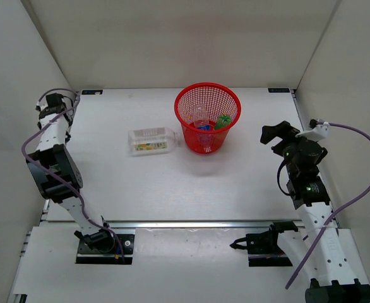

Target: Put the plastic bottles in the bin

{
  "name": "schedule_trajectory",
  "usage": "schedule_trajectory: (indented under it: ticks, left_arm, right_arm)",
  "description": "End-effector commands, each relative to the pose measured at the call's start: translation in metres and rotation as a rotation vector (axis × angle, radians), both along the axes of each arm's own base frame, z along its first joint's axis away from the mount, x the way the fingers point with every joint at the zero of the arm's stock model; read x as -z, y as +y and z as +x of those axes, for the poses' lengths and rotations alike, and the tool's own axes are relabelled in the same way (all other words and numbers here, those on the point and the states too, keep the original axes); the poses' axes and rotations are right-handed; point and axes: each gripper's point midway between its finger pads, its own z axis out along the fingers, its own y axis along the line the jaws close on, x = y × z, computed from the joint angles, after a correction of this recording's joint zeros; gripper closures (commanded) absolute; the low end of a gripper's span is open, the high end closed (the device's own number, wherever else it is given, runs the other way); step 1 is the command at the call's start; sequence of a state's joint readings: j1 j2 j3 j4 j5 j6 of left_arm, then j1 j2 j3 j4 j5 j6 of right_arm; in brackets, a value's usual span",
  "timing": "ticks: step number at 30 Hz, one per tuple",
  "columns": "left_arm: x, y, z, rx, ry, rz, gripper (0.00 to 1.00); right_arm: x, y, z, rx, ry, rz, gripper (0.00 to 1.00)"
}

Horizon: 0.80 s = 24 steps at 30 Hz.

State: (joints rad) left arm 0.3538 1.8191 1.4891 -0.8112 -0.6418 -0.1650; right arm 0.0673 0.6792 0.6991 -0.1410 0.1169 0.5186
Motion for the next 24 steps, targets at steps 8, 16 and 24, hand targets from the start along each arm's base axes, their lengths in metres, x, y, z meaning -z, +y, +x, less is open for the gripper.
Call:
schedule_trajectory:
  ticks: [8, 16, 24]
  left_arm:
    - [0.018, -0.004, 0.043, 0.178, -0.145, -0.261, 0.08]
    - [0.026, 0.02, 0.083, 0.135, -0.148, -0.149, 0.09]
    - [0.018, 0.035, 0.112, 0.146, -0.139, -0.015, 0.07]
  right_arm:
    - [-0.026, 0.003, 0.005, 0.005, -0.064, -0.017, 0.03]
    - [-0.027, 0.011, 0.009, 0.018, -0.035, -0.027, 0.04]
    - [-0.026, 0.018, 0.011, 0.012, -0.016, -0.007, 0.04]
